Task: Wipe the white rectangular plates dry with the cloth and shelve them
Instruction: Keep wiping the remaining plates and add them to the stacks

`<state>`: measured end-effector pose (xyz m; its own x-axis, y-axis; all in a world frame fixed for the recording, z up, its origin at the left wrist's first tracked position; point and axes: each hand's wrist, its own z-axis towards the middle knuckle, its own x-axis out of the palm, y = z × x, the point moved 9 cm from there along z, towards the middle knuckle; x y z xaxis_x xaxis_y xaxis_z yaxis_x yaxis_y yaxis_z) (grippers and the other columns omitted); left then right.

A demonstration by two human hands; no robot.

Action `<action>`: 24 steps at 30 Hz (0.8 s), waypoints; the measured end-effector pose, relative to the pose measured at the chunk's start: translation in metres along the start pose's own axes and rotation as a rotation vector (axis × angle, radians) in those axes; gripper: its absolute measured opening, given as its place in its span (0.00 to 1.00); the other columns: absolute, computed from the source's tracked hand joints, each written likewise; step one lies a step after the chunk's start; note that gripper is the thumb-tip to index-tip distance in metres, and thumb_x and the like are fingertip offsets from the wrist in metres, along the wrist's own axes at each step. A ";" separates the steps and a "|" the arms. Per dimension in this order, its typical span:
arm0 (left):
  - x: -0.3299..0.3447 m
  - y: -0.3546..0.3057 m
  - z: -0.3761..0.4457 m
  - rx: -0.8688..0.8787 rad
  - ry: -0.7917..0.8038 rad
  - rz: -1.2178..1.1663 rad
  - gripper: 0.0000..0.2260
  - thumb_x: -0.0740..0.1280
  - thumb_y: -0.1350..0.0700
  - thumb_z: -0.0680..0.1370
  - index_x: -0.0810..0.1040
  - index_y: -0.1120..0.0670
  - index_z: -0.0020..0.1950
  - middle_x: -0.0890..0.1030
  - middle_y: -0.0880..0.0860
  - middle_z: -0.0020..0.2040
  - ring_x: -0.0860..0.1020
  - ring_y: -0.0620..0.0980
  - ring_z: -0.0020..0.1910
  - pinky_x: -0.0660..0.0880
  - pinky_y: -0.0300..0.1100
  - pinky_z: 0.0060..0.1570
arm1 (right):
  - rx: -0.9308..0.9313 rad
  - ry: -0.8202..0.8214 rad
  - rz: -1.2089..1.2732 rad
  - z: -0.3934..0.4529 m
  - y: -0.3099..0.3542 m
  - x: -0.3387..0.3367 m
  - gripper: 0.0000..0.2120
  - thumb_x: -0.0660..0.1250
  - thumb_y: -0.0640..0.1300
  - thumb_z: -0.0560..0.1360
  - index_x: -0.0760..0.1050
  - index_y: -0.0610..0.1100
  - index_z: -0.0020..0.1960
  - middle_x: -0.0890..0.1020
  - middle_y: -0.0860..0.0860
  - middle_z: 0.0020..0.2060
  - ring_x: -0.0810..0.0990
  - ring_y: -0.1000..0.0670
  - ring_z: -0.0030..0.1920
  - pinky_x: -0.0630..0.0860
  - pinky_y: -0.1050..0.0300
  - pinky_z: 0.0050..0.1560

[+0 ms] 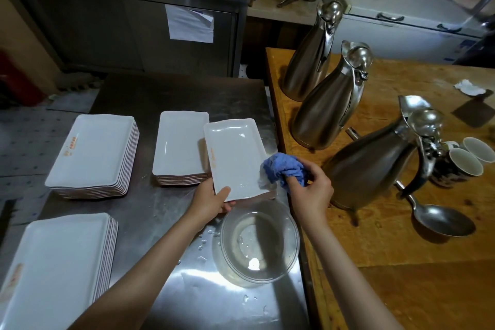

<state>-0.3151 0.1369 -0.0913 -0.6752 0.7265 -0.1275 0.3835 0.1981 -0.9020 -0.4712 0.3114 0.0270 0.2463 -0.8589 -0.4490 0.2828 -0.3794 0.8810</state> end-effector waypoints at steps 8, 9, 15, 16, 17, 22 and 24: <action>-0.007 0.007 -0.032 0.008 0.011 -0.038 0.07 0.59 0.65 0.80 0.72 0.60 0.57 0.79 0.56 0.34 0.73 0.44 0.21 0.70 0.34 0.24 | 0.006 -0.028 0.013 -0.004 0.003 -0.012 0.16 0.70 0.35 0.71 0.78 0.45 0.58 0.78 0.56 0.49 0.77 0.60 0.47 0.72 0.72 0.47; -0.008 0.009 -0.035 0.011 0.010 -0.028 0.07 0.59 0.65 0.80 0.72 0.59 0.57 0.79 0.56 0.33 0.72 0.44 0.21 0.70 0.34 0.24 | 0.009 -0.022 0.011 -0.005 0.002 -0.011 0.16 0.70 0.34 0.71 0.78 0.45 0.58 0.78 0.57 0.48 0.77 0.61 0.46 0.73 0.73 0.46; -0.011 0.020 -0.048 0.035 0.013 0.032 0.07 0.59 0.64 0.80 0.71 0.56 0.56 0.80 0.55 0.33 0.73 0.47 0.22 0.71 0.36 0.26 | 0.035 0.017 0.005 -0.016 -0.003 -0.006 0.17 0.69 0.34 0.71 0.77 0.44 0.59 0.78 0.54 0.50 0.77 0.59 0.47 0.72 0.76 0.42; -0.010 0.022 -0.050 0.045 0.015 0.047 0.07 0.60 0.64 0.80 0.71 0.57 0.57 0.80 0.54 0.33 0.74 0.47 0.22 0.71 0.36 0.26 | 0.033 0.025 0.005 -0.017 -0.003 -0.005 0.17 0.69 0.33 0.71 0.77 0.44 0.58 0.78 0.54 0.49 0.76 0.59 0.46 0.72 0.77 0.42; -0.010 0.023 -0.051 0.053 0.016 0.062 0.07 0.60 0.64 0.80 0.71 0.57 0.57 0.80 0.53 0.32 0.74 0.47 0.23 0.72 0.38 0.27 | 0.032 0.031 0.006 -0.019 -0.003 -0.005 0.17 0.69 0.33 0.71 0.77 0.43 0.58 0.78 0.54 0.49 0.76 0.60 0.46 0.72 0.78 0.42; -0.013 0.025 -0.056 0.085 -0.012 0.130 0.08 0.61 0.63 0.79 0.72 0.56 0.58 0.81 0.52 0.33 0.76 0.46 0.23 0.72 0.37 0.29 | 0.028 0.040 0.006 -0.024 -0.001 -0.006 0.17 0.69 0.32 0.72 0.76 0.42 0.59 0.77 0.54 0.50 0.76 0.59 0.47 0.70 0.80 0.41; -0.013 0.023 -0.059 0.092 -0.021 0.141 0.09 0.60 0.63 0.80 0.71 0.54 0.58 0.81 0.52 0.34 0.77 0.46 0.23 0.72 0.35 0.28 | 0.025 0.034 0.001 -0.025 -0.001 -0.008 0.16 0.69 0.32 0.72 0.77 0.41 0.59 0.78 0.53 0.50 0.76 0.60 0.45 0.70 0.80 0.42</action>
<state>-0.2603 0.1707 -0.0863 -0.6318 0.7290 -0.2634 0.4167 0.0329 -0.9085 -0.4499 0.3273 0.0257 0.2782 -0.8472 -0.4526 0.2597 -0.3873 0.8846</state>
